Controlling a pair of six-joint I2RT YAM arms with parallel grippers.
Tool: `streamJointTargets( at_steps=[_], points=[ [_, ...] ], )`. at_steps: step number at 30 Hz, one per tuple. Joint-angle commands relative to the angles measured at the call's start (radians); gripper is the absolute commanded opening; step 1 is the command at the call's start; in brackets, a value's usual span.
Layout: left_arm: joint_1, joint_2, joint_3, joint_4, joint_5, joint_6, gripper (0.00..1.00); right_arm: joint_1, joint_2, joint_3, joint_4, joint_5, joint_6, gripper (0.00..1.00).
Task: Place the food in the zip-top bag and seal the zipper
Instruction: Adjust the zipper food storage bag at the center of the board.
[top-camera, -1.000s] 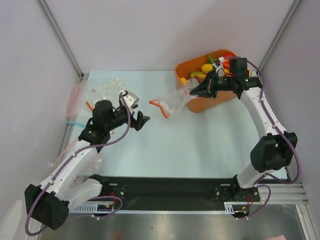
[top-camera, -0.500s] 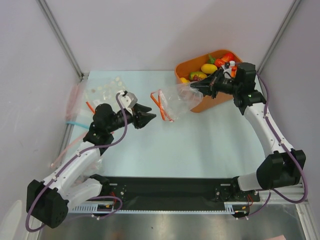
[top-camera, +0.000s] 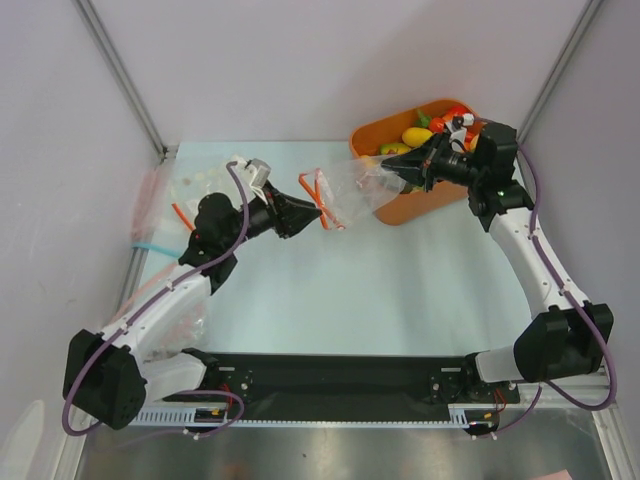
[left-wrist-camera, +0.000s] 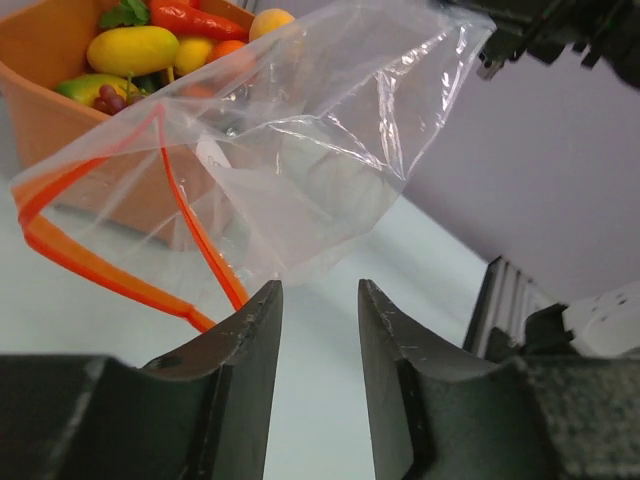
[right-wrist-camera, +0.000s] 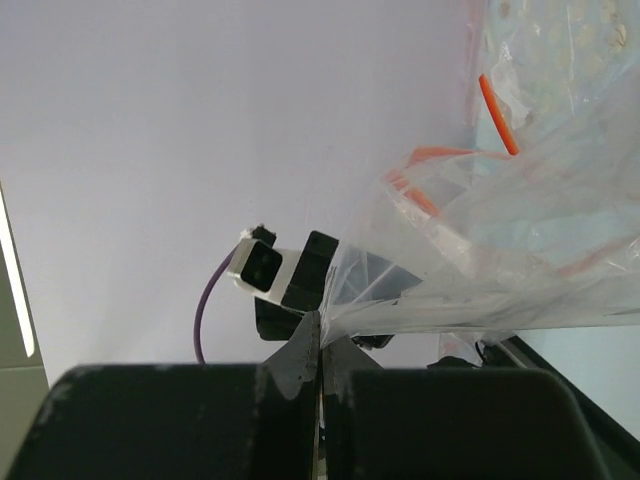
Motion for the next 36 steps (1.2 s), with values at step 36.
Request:
streamJointTargets(
  at_steps=[36],
  points=[
    [-0.001,0.156,0.19,0.044,-0.181,-0.173,0.42,-0.001,-0.058,-0.006,0.146,-0.067,0.028,0.0]
  ],
)
